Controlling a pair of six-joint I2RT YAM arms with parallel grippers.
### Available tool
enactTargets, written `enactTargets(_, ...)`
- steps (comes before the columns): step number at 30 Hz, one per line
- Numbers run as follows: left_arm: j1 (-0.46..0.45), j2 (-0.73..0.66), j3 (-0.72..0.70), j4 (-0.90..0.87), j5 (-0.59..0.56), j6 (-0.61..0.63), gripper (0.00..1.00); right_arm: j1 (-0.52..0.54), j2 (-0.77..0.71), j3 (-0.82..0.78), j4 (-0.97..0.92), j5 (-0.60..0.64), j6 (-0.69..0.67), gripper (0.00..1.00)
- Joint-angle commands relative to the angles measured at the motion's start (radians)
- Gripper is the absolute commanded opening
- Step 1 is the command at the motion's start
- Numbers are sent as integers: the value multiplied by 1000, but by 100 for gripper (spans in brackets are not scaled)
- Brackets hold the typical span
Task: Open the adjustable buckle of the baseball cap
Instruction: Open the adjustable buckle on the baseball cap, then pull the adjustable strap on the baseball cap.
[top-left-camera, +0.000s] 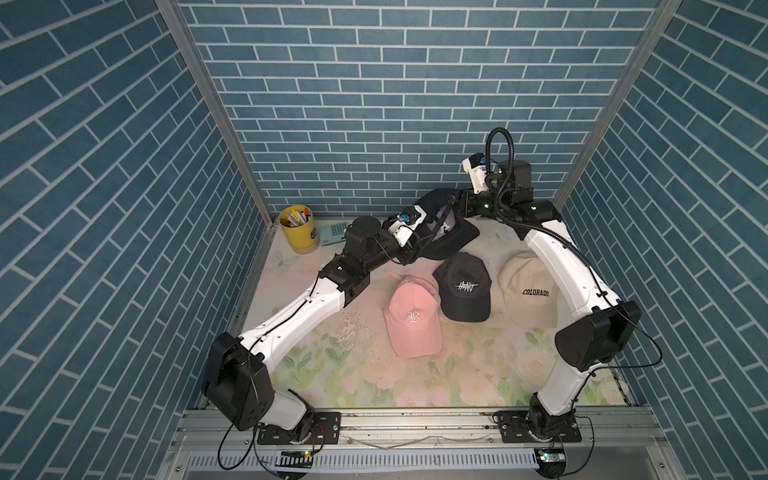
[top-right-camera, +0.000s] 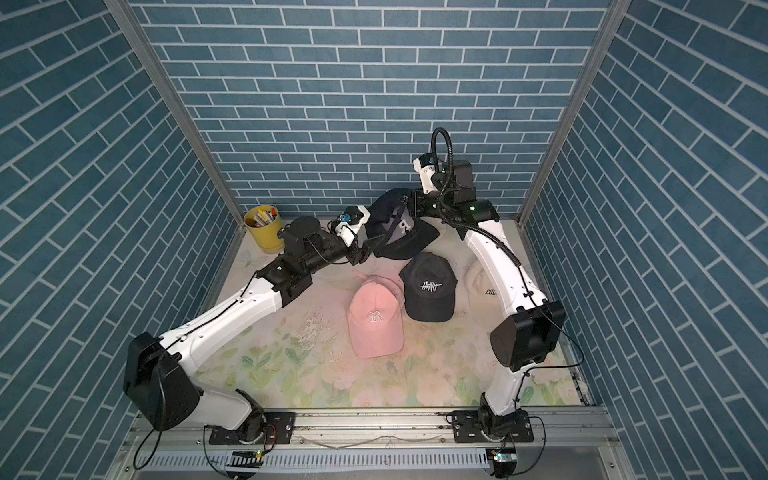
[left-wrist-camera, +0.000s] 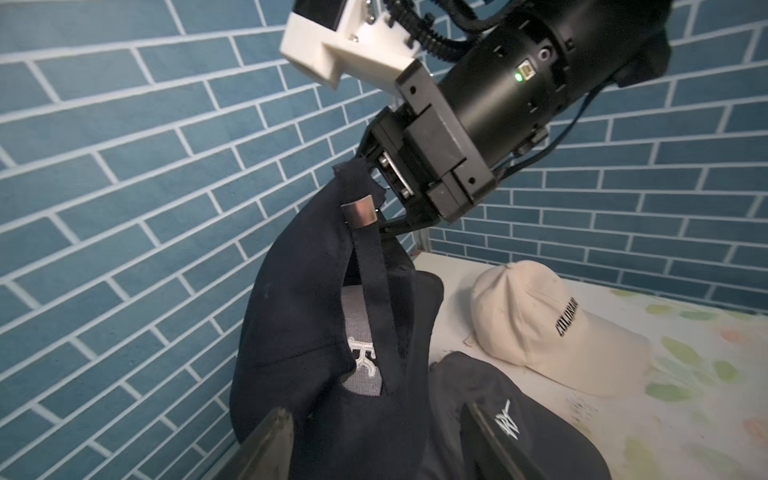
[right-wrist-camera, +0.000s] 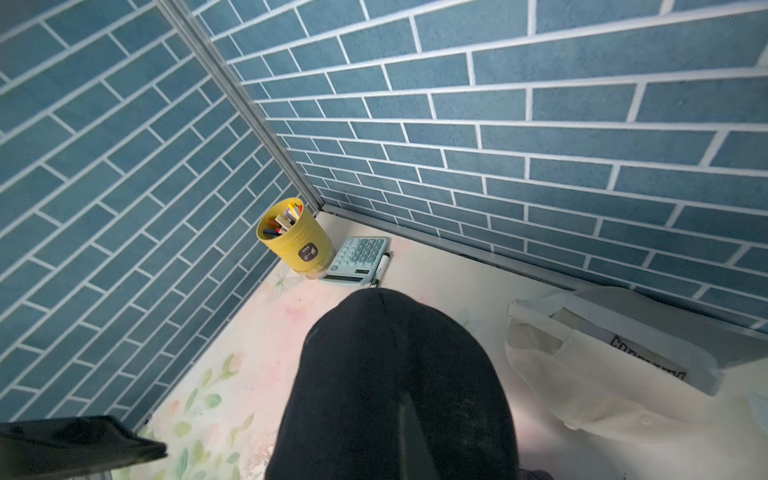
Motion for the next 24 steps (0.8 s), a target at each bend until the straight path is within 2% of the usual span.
enactTargets(1, -34, 28, -8, 194, -146, -24, 71, 24, 28, 56, -18, 44, 130, 0)
enactTargets(5, -64, 89, -9, 329, -206, -41, 72, 35, 39, 96, -41, 85, 202, 0)
enactTargets(8, -84, 112, -20, 403, -181, -45, 72, 39, 36, 107, -52, 105, 229, 0)
enactTargets(11, -104, 143, -3, 382, -201, -34, 72, 42, 27, 115, -61, 111, 241, 0)
enactTargets(13, -115, 160, -1, 387, -260, -25, 72, 45, 21, 120, -66, 106, 238, 0)
enactTargets(17, -132, 199, 20, 451, -459, -3, 69, 57, 10, 114, -88, 101, 228, 0)
enactTargets(20, -134, 244, 82, 444, -522, 12, 65, 67, 3, 96, -95, 102, 225, 0)
enactTargets(24, -136, 295, 135, 445, -571, 36, 48, 69, -9, 61, -62, 92, 256, 0)
